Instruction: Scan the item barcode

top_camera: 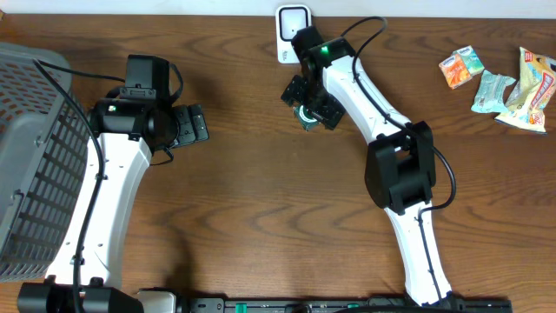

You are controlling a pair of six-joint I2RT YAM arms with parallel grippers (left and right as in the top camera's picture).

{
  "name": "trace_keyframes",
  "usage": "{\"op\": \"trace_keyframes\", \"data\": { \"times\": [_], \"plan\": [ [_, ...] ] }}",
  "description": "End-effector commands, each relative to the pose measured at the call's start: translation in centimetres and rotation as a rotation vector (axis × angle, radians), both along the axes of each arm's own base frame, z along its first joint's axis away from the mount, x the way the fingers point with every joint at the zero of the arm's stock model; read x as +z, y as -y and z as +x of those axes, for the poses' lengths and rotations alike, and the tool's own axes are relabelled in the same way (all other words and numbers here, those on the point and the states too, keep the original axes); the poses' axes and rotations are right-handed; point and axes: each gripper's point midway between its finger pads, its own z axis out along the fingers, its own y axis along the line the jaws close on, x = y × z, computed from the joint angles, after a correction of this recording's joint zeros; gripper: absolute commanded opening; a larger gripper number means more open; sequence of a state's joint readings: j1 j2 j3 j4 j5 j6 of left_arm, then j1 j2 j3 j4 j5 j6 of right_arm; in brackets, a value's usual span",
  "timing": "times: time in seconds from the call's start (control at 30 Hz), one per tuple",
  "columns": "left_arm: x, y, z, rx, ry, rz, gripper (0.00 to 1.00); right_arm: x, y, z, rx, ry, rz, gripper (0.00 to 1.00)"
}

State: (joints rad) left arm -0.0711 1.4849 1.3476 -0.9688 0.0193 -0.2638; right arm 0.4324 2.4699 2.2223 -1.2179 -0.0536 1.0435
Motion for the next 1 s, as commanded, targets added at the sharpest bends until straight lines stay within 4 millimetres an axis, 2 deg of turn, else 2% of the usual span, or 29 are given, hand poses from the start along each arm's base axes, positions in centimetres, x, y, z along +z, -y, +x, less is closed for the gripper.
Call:
{"op": "trace_keyframes", "data": {
  "times": [0.0,0.1,0.23,0.37,0.43,0.53,0.63,0.73,0.83,0.93,0.97],
  "plan": [
    [0.0,-0.2,0.1,0.0,-0.002,0.014,0.98,1.2,1.0,0.6,-0.157,0.06,-0.069,0.99],
    [0.0,-0.2,0.1,0.0,-0.002,0.014,0.98,1.0,0.8,0.8,-0.165,0.069,-0.062,0.99],
    [0.0,-0.2,0.1,0.0,-0.003,0.014,0.98,-0.2,1.0,0.4,-0.162,0.059,-0.078,0.95],
    [0.0,-0.2,0.1,0.0,-0.002,0.014,0.98,-2.0,1.0,0.1,-0.158,0.047,-0.073,0.84],
    [0.0,-0.2,0.1,0.0,-0.002,0.014,0.98,-2.8,0.3,-0.1,-0.096,0.041,-0.042,0.77],
    [0.0,-0.2,0.1,0.0,-0.002,0.014,0.98,-3.0,0.4,-0.5,-0.031,0.03,-0.055,0.75],
    [0.0,-0.2,0.1,0.001,-0.002,0.014,0.98,-2.9,-0.2,-0.8,0.121,0.026,-0.028,0.73],
    [0.0,-0.2,0.1,0.0,-0.002,0.014,0.98,-2.6,-0.3,-1.0,0.291,0.03,-0.036,0.65],
    [0.0,-0.2,0.1,0.0,-0.003,0.014,0.98,-2.0,-0.2,-1.2,0.404,0.035,-0.046,0.65],
    [0.0,-0.2,0.1,0.0,-0.002,0.014,0.98,-0.6,-0.2,-1.0,0.569,0.078,-0.054,0.65],
    [0.0,-0.2,0.1,0.0,-0.003,0.014,0.98,0.8,-0.3,-0.7,0.717,0.121,-0.064,0.64]
  ]
}}
